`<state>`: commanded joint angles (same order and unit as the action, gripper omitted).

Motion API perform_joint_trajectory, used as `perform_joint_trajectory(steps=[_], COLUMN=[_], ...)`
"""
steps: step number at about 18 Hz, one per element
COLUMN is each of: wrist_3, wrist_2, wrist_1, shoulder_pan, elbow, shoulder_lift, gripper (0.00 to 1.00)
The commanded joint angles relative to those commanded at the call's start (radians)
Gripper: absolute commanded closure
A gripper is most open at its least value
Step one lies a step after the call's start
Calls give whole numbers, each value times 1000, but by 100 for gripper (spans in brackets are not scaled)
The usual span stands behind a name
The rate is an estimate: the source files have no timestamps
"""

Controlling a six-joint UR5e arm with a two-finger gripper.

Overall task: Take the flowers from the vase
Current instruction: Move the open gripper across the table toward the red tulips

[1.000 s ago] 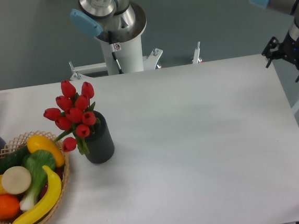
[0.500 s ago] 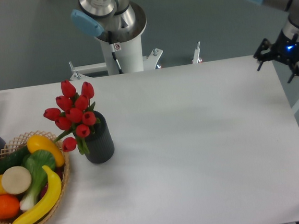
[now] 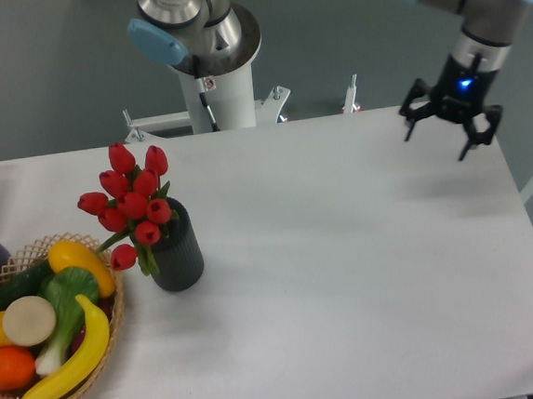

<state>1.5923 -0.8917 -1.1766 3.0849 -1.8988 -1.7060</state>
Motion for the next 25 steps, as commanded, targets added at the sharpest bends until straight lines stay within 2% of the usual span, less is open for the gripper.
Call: perform_joint_trajectory(steps=[3, 5, 8, 10, 13, 18, 22, 25], wrist_3=[-11, -12, -17, -20, -38, -43, -43, -37], wrist_2=[36, 63, 111, 193, 293, 324, 385, 462], wrist_1=[-2, -2, -2, -5, -2, -3, -2, 0], shoulder_pan=[-29, -72, -149, -210, -274, -391, -436, -451], elbow=[-69, -94, -132, -137, -169, -174, -186, -186], shoulder_lift=[61, 81, 141, 144, 178, 184, 183, 161], gripper=[0, 0, 0, 0, 0, 0, 0, 0])
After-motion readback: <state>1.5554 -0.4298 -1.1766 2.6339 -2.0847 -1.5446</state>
